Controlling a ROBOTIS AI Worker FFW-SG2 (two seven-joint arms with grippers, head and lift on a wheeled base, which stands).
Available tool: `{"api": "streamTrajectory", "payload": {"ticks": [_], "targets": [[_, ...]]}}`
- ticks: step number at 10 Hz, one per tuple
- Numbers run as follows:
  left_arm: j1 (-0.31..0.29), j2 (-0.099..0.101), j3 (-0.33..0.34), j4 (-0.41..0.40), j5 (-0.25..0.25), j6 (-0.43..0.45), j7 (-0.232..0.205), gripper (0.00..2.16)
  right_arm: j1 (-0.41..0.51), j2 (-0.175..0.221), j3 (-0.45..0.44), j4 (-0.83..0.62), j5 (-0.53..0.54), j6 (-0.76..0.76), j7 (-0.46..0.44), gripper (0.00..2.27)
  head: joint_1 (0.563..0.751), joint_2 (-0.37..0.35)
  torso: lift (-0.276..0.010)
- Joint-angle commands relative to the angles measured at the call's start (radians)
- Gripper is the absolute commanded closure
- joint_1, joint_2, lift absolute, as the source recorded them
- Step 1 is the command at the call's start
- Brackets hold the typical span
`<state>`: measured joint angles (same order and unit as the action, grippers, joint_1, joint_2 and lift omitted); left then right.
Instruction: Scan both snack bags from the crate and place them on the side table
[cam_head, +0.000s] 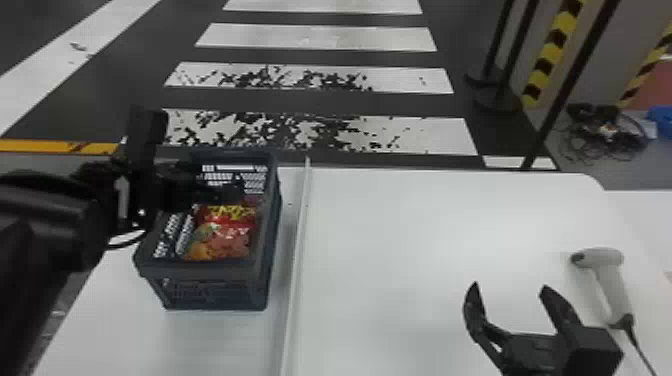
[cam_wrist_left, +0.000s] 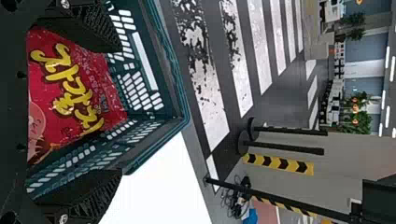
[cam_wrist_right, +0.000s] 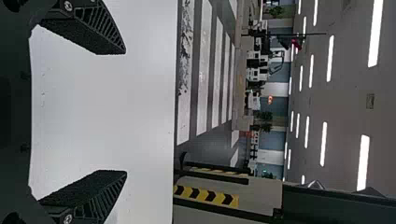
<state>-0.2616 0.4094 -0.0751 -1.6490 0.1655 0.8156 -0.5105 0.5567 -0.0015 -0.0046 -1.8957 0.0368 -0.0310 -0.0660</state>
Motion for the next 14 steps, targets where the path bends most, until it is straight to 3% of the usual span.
{"api": "streamTrajectory", "payload": {"ticks": [1,3,6,8,9,11,14], "targets": [[-0.002,0.0,0.005,0.017,-0.043,0.018,-0.011,0.07,-0.008,0.002,0.0,0.001,-0.008,0.009,0.0,0.08,0.695,0.018,-0.095],[-0.016,-0.001,-0.006,0.057,-0.1,0.015,-0.039,0.07,-0.012,0.002,0.006,0.001,-0.009,0.018,0.0,0.08,0.695,0.032,-0.095],[-0.074,-0.017,-0.095,0.153,-0.159,0.015,-0.066,0.07,0.0,0.002,-0.002,0.001,-0.011,0.015,0.0,0.08,0.695,0.04,-0.095],[-0.113,-0.05,-0.126,0.218,-0.218,0.012,-0.077,0.07,0.003,0.002,-0.003,0.0,-0.012,0.012,0.002,0.08,0.695,0.022,-0.095],[-0.148,-0.054,-0.173,0.258,-0.238,0.009,-0.082,0.07,0.003,0.002,-0.005,0.0,-0.012,0.015,0.002,0.08,0.695,0.016,-0.095],[-0.203,-0.083,-0.23,0.339,-0.291,0.0,-0.089,0.07,0.002,0.002,-0.009,0.001,-0.017,0.015,0.002,0.07,0.695,0.004,-0.095],[-0.257,-0.097,-0.281,0.437,-0.333,-0.028,-0.089,0.07,0.002,0.002,-0.015,0.003,-0.023,0.015,0.005,0.07,0.695,-0.017,-0.095]]}}
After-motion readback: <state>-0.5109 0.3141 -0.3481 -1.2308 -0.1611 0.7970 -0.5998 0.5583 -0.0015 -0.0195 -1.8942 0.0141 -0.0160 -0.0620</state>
